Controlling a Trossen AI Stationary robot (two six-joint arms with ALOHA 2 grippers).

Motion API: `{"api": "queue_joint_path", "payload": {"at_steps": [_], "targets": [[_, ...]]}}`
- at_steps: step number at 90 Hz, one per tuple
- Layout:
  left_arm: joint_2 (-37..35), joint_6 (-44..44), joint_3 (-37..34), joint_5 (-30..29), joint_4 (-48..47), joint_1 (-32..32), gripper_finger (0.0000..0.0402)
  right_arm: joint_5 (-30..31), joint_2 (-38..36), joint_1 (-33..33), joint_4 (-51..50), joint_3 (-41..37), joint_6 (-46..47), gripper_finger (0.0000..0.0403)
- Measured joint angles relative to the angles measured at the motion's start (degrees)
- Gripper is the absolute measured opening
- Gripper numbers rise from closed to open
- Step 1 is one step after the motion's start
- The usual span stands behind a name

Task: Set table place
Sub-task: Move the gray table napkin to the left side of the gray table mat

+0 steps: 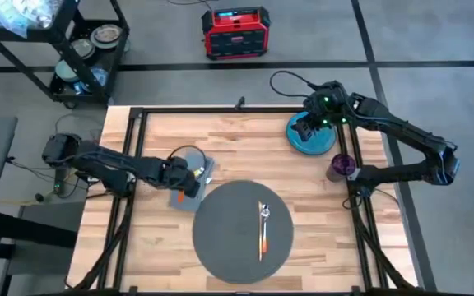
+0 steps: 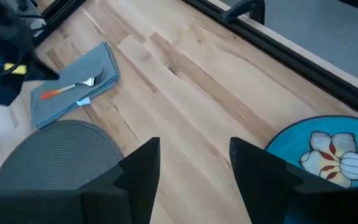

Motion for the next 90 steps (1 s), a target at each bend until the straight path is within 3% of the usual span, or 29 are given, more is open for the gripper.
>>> {"api": "queue_joint_path", "payload": {"at_steps": [19,41,70,90], "targets": [[5.42,8.51,0.22,4.95,0.40,4.95,0.0000,0.00,0.00,0.00,-1.33,0.00,0.11,0.0179],[6.81,6.49,0.31,8.41,-1.71,3.15,0.0000,-0.02,0.00,0.00,-1.61,0.00,0.13,0.0179],[6.83,-4.59,0.18,16.21,-5.75,-8.53,0.0000,-0.02,0.02,0.00,-1.52,0.00,0.13,0.0179],[6.83,-18.57,0.31,19.57,-0.46,-18.96,0.0000,-0.02,0.02,0.00,-1.50,0.00,0.11,0.0179]]}}
